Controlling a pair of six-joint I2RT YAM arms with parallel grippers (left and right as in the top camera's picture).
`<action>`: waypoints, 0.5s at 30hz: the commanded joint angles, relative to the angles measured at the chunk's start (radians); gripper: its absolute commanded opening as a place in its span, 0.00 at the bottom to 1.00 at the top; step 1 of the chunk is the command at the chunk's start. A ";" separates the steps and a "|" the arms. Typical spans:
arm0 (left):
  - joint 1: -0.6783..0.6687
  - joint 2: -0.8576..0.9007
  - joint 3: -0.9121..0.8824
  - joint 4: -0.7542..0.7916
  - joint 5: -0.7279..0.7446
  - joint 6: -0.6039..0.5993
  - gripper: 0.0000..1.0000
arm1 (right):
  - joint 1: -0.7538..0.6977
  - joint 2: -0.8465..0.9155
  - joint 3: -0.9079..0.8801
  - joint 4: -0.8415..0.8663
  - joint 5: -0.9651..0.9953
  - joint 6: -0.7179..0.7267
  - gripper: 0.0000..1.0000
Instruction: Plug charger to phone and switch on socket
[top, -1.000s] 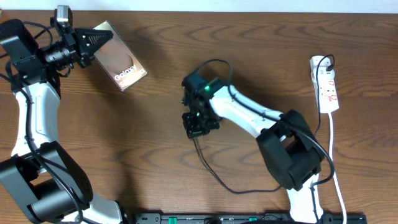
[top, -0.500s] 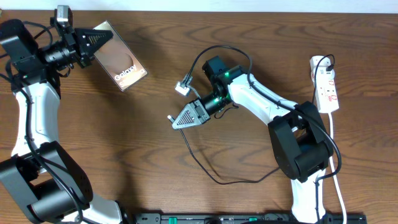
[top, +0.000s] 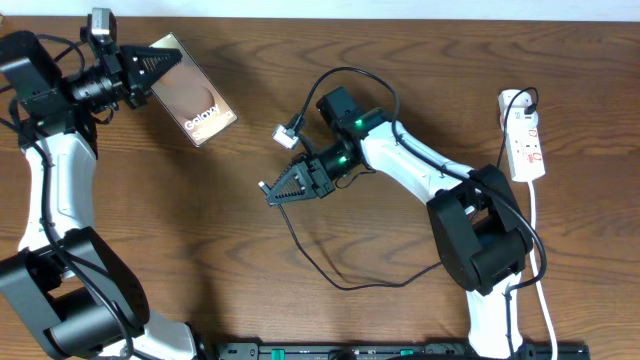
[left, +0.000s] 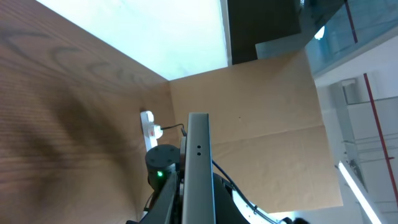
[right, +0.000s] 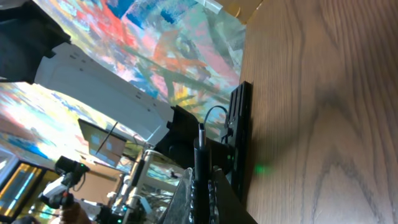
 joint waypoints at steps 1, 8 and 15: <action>-0.017 0.000 0.005 0.006 0.032 0.031 0.07 | 0.004 0.006 0.019 0.032 -0.040 -0.016 0.01; -0.056 0.000 0.005 0.006 0.032 0.071 0.07 | 0.004 0.006 0.019 0.222 -0.040 0.114 0.01; -0.073 0.000 0.005 0.006 0.032 0.120 0.07 | 0.004 0.006 0.019 0.526 -0.040 0.356 0.01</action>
